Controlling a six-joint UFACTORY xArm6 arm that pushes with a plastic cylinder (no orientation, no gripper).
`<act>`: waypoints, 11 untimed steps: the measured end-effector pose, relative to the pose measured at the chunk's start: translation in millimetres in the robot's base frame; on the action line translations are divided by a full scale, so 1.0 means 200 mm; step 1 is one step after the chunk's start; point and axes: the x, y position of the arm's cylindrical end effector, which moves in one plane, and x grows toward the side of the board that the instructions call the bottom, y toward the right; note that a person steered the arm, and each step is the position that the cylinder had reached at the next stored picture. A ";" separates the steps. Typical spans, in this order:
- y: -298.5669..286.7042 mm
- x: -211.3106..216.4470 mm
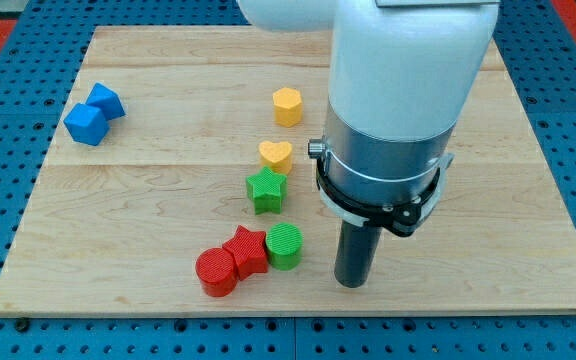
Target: Move the green circle below the green star
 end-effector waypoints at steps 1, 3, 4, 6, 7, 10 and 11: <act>0.00 -0.01; 0.00 -0.02; -0.09 -0.07; -0.31 -0.11; -0.31 -0.11; -0.33 -0.10; -0.33 -0.10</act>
